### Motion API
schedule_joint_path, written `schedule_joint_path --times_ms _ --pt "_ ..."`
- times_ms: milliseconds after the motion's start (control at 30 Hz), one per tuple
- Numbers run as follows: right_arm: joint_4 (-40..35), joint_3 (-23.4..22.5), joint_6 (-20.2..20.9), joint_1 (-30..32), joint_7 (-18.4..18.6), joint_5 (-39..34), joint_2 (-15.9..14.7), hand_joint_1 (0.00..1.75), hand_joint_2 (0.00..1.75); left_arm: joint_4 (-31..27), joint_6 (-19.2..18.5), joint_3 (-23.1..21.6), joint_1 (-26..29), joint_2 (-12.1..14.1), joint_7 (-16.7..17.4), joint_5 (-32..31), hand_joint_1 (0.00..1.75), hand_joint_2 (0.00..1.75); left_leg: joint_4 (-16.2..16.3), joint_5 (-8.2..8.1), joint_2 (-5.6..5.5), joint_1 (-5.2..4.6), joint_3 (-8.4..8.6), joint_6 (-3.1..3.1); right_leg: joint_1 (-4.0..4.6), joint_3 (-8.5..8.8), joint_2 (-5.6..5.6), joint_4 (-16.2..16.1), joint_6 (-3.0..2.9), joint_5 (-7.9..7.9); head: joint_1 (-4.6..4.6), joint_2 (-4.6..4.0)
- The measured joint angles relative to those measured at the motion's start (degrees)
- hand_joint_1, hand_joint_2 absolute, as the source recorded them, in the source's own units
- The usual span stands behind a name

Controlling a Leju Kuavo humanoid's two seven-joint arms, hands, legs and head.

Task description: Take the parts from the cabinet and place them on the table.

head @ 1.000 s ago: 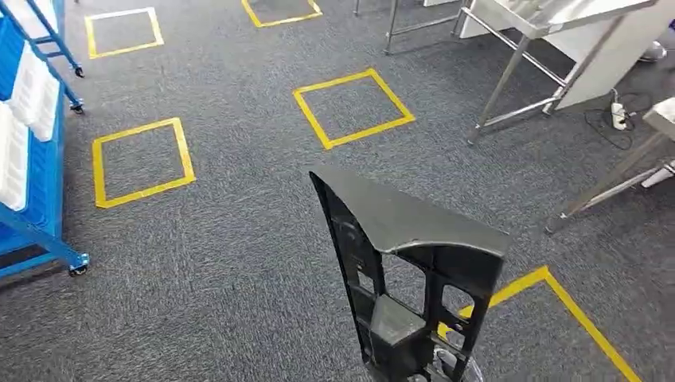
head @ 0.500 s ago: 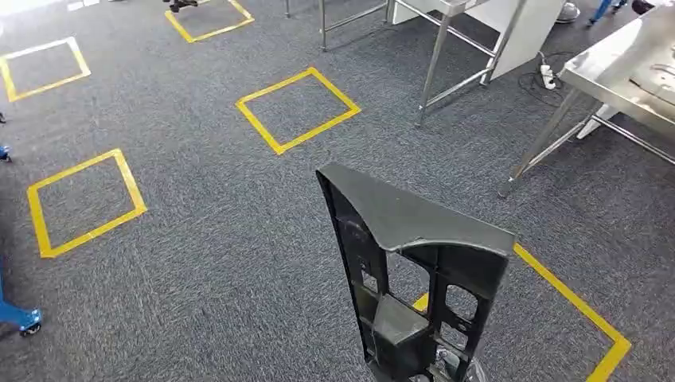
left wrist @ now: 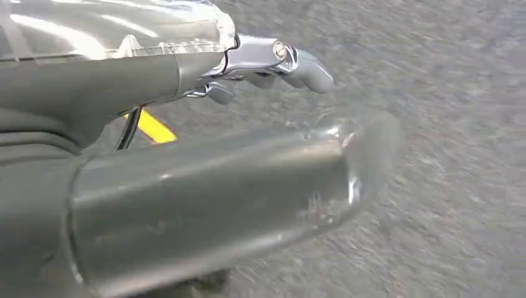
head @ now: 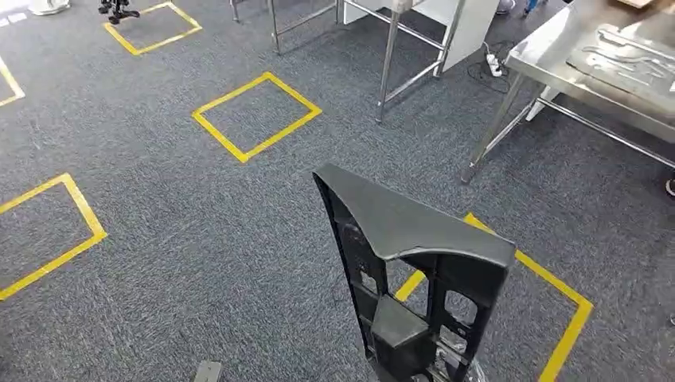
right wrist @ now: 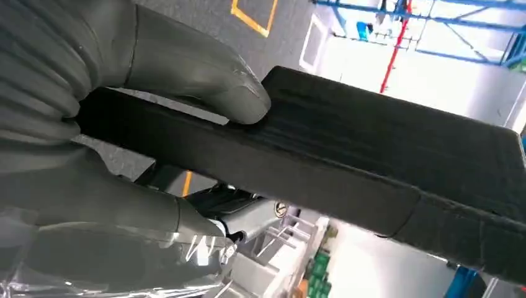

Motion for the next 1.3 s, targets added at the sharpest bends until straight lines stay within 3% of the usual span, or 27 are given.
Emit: schedule_joint_path --times_ms 33,67,100,133,167,233,267,300,433,467,500,533,600,633,667,733,767,800,933,967,1000,1033,1100,1167,1200,1267,1300 --pt "0.00 0.00 -0.04 0.08 0.00 0.11 0.00 1.75 1.75 -0.23 -0.39 -0.79 -0.29 -0.28 -0.45 1.05 0.00 0.00 0.11 0.02 0.42 -0.20 0.09 0.25 -0.22 -0.13 0.54 -0.21 0.31 0.18 0.00 0.00" --pt "-0.04 0.02 -0.09 0.23 0.00 0.28 0.18 1.75 1.75 -1.07 -1.22 -3.71 -0.86 -1.60 -0.87 3.72 0.00 0.00 -1.02 0.77 1.89 0.32 0.23 1.41 -0.36 -0.29 1.55 -0.14 1.01 0.29 0.00 0.00" --pt "-0.09 0.02 -0.20 0.41 0.00 0.35 0.33 1.75 1.75 -2.05 -1.90 -5.78 -1.24 -1.85 -1.05 5.62 0.00 0.00 -1.44 0.97 2.67 0.19 0.54 1.76 0.01 -0.93 -2.68 1.45 1.08 -0.84 0.04 0.00" --pt "-0.11 0.02 -0.52 0.05 0.02 0.35 0.66 1.75 1.75 -3.91 -2.05 -15.65 -0.03 -2.56 -1.09 13.21 0.00 0.00 -1.47 0.66 6.83 -0.16 0.61 2.28 -0.42 -8.04 -7.05 15.32 1.91 -6.86 0.02 0.00" --pt "-0.07 0.02 -0.59 0.08 0.02 0.35 0.66 1.75 1.75 -4.00 -1.72 -17.42 0.08 -2.67 -1.09 13.77 0.00 0.00 -1.43 0.53 7.64 -0.21 0.67 2.22 -0.50 -7.44 -7.30 14.09 1.99 -5.58 0.02 0.00" --pt "-0.02 0.02 -0.72 0.06 0.02 0.35 0.66 1.75 1.75 -4.04 -1.68 -20.60 0.10 -2.97 -1.09 14.46 0.00 0.00 -1.43 0.16 9.06 -0.22 1.13 1.91 -0.43 -2.83 -8.43 5.70 1.74 -0.87 0.02 0.00" --pt "-0.02 0.02 -0.72 0.03 0.02 0.35 0.66 1.75 1.75 -4.04 -1.83 -21.95 0.10 -3.12 -1.11 14.60 0.00 0.00 -1.43 -0.08 9.60 -0.29 1.48 1.70 -0.20 -0.14 -10.58 1.16 1.33 0.89 0.02 0.00" --pt "0.00 0.02 -0.72 -0.20 0.02 0.35 0.66 1.75 1.75 -4.04 -2.14 -23.35 0.21 -3.26 -1.11 14.59 0.00 0.00 -1.38 -0.37 10.10 -0.66 1.64 1.32 0.64 0.75 -13.37 -0.82 0.95 -0.05 0.02 0.00" --pt "0.53 0.04 -0.11 -0.48 0.02 -0.09 0.66 1.75 1.75 -4.02 -5.64 -28.37 0.26 -3.69 0.10 14.11 0.00 0.00 -1.75 -0.94 12.78 -0.89 2.66 0.19 0.92 0.29 -10.02 -1.04 -0.22 0.15 0.02 0.00" --pt "0.77 0.22 0.04 -0.60 0.02 -0.18 0.66 1.75 1.75 -3.98 -6.80 -29.55 0.16 -3.67 0.55 13.65 0.00 0.00 -1.08 -1.58 10.82 -0.50 2.48 -0.36 0.06 0.76 -9.43 -1.58 -0.60 0.53 0.02 0.00" --pt "1.01 0.44 0.15 -1.25 0.02 -0.29 0.66 1.75 1.75 -3.80 -7.91 -30.62 0.02 -3.69 0.59 13.55 0.00 0.00 0.81 -2.89 7.84 -0.44 1.78 -0.56 0.06 0.82 -8.69 -1.75 -0.79 0.59 0.02 0.00" --pt "1.49 0.74 0.20 -2.19 0.04 -0.37 0.61 1.75 1.75 -3.50 -9.04 -31.86 -0.08 -3.67 0.62 13.65 0.00 0.00 5.03 -5.26 6.19 -0.27 -0.13 -0.70 0.04 0.76 -7.93 -1.74 -1.15 0.65 0.00 0.00" --pt "2.69 1.29 -0.24 -3.21 0.04 -0.55 0.46 1.75 1.75 -2.95 -8.63 -33.88 -0.04 -3.58 1.06 15.56 0.00 0.00 14.20 -8.83 5.15 -0.26 -4.82 -0.94 0.11 0.75 -6.26 -1.67 -1.29 0.62 0.00 0.00" --pt "2.99 1.42 -0.54 -3.26 0.04 -0.57 0.46 1.75 1.75 -2.82 -7.83 -34.42 0.03 -3.52 1.70 16.95 0.00 0.00 16.58 -8.97 5.07 -0.26 -6.33 -0.97 0.14 0.77 -5.44 -1.60 -1.32 0.59 0.02 0.00" --pt "3.15 1.53 -0.94 -3.21 0.04 -0.59 0.46 1.75 1.75 -2.82 -7.25 -34.44 0.15 -3.47 2.10 18.01 0.00 0.00 16.22 -7.63 5.06 -0.26 -6.57 -0.93 0.14 0.88 -4.59 -1.55 -1.32 0.52 0.00 0.00" --pt "3.37 1.84 -1.51 -3.08 0.04 -0.59 0.46 1.75 1.75 -2.82 -6.31 -34.38 0.27 -3.28 3.04 20.63 0.00 0.00 8.94 -2.16 4.59 -0.26 -4.03 -0.66 0.12 1.15 -2.80 -1.33 -1.17 0.30 0.00 0.00" --pt "3.37 1.88 -1.53 -3.02 0.02 -0.66 0.46 1.75 1.75 -2.82 -6.49 -34.18 0.27 -2.60 3.72 22.16 0.00 0.00 3.52 0.99 2.79 -0.24 -1.98 -0.45 0.07 1.21 -1.98 -1.11 -0.97 0.09 0.00 0.00" --pt "3.39 1.97 -1.12 -3.10 0.02 -0.74 0.46 1.75 1.75 -2.76 -7.26 -33.71 0.35 -1.40 5.03 23.86 0.00 0.00 1.29 0.98 -0.47 -0.03 -1.25 -0.04 0.12 0.95 -1.39 -0.83 -0.78 -0.03 0.04 0.00" --pt "3.61 2.03 1.36 -3.43 0.02 -0.79 0.57 1.75 1.75 -2.49 -13.69 -30.60 0.77 5.80 14.88 29.79 0.00 0.00 -0.46 0.64 1.50 -0.20 -0.38 0.69 -0.21 -0.06 1.64 -0.94 0.65 0.45 0.00 0.00" --pt "3.65 2.05 1.55 -3.53 0.02 -0.66 0.68 1.75 1.75 -2.45 -14.89 -29.72 1.11 7.44 16.18 30.44 0.00 0.00 -1.42 1.14 2.70 0.82 0.06 1.30 -0.05 -0.08 1.51 -0.54 0.67 0.20 0.02 0.00" --pt "3.78 2.05 1.53 -3.53 0.00 -0.61 0.79 1.75 1.75 -2.47 -15.54 -28.96 1.68 9.91 16.38 30.66 0.00 0.00 -1.84 1.23 3.32 0.59 0.39 1.47 0.43 -0.73 -2.64 0.88 0.84 -0.78 0.09 0.00" --pt "3.85 2.03 1.60 -3.96 0.02 -0.59 0.79 1.75 1.75 -2.47 -15.65 -28.41 2.38 11.11 16.46 30.99 0.00 0.00 -1.92 1.21 4.30 0.53 0.50 2.08 0.27 -2.42 -5.20 4.08 1.05 -2.81 0.00 0.00" --pt "4.24 2.03 1.77 -4.26 0.02 -0.57 0.79 1.75 1.75 -2.47 -15.71 -27.82 2.72 13.07 16.44 31.01 0.00 0.00 -1.86 1.09 5.54 0.04 0.49 2.03 -0.47 -6.96 -7.27 13.21 1.38 -6.72 0.07 0.00" --pt "4.57 2.05 2.03 -4.27 0.02 -0.55 0.94 1.75 1.75 -2.45 -15.60 -27.21 2.81 13.60 16.57 30.94 0.00 0.00 -1.80 0.79 6.80 0.02 0.67 1.82 -0.56 -8.79 -7.46 16.32 1.59 -6.44 0.09 0.00" --pt "4.65 2.05 2.08 -4.27 0.02 -0.55 1.05 1.75 1.75 -2.43 -15.39 -26.99 3.08 13.66 16.70 30.94 0.00 0.00 -1.80 0.56 7.55 0.03 0.93 1.67 -0.56 -7.58 -7.54 13.72 1.59 -4.39 0.07 0.00" --pt "4.68 2.05 2.06 -4.32 0.02 -0.55 1.05 1.75 1.75 -2.34 -15.14 -26.97 3.16 13.73 16.79 30.70 0.00 0.00 -1.80 0.05 8.81 0.02 1.70 1.24 -0.32 -2.39 -9.13 3.96 1.05 0.55 0.09 0.00" --pt "4.68 2.05 2.06 -4.47 0.02 -0.55 1.05 1.75 1.75 -2.27 -15.10 -26.95 3.16 13.75 16.79 30.70 0.00 0.00 -1.81 -0.25 9.44 -0.01 2.13 0.92 0.30 -0.15 -12.34 -0.55 0.51 0.85 0.07 0.00"
